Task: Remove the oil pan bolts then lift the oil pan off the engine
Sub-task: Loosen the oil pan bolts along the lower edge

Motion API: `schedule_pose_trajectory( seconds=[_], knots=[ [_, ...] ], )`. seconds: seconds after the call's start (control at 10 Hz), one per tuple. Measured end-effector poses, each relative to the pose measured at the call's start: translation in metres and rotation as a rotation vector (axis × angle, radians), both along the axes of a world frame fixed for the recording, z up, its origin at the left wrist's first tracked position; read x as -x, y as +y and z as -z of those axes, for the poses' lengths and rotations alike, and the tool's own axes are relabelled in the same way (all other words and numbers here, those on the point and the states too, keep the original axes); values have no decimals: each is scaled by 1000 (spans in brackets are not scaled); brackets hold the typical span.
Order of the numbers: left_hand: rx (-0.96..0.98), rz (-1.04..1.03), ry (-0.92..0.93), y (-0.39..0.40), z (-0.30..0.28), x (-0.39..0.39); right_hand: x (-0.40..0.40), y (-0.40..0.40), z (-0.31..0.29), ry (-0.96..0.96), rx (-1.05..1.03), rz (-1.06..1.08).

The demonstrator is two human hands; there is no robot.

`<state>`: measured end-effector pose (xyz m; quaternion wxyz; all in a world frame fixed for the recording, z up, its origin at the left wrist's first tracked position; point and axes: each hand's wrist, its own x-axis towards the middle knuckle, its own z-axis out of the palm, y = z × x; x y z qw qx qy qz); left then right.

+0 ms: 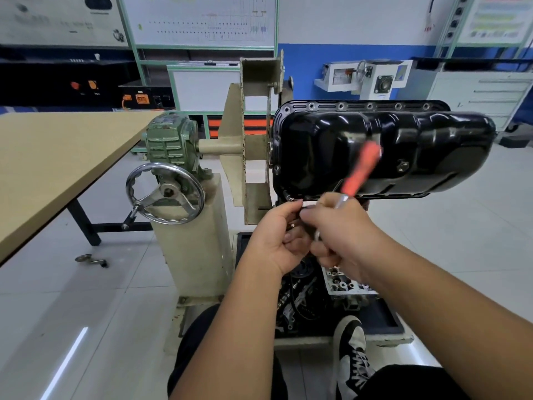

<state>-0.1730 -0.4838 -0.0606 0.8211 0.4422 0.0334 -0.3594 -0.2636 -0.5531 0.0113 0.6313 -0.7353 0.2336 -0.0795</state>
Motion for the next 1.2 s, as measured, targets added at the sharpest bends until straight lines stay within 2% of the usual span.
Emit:
schedule_pose_trajectory(
  seconds=[0.1, 0.2, 0.3, 0.4, 0.5, 0.6, 0.7, 0.8, 0.9, 1.0, 1.1, 1.2],
  knots=[
    [-4, -8, -65, -1, 0, 3, 5, -4, 2, 83, 1247, -146],
    [14, -36, -44, -1, 2, 3, 9, 5, 5, 44, 1355, -167],
    [-12, -45, -75, -3, -1, 3, 7, 1, 12, -137, 879, -51],
    [-14, -58, -73, -7, -2, 6, 0, -3, 9, -52, -293, 144],
    [39, -73, -17, -6, -2, 4, -1, -2, 0, -78, -1002, 185],
    [41, -56, -21, -6, -3, 7, 5, -4, -2, 17, 131, -89],
    [-18, -42, -65, -7, -1, 12, 2, -6, 16, 207, 1155, -257],
    [-41, -47, -59, -7, -1, 9, 8, 2, 17, -23, 515, -81],
    [-60, -62, -23, -5, -5, 7, 4, 0, 15, -62, -840, 69],
    [-24, -47, -14, -5, -5, 6, 6, -5, 14, -69, -916, 90],
    [-49, -50, -44, -8, -4, 5, 12, -12, 22, 17, 422, -108],
    [-94, -53, -69, -7, -8, 7, 13, -16, 34, 43, 1188, -216]
  ],
)
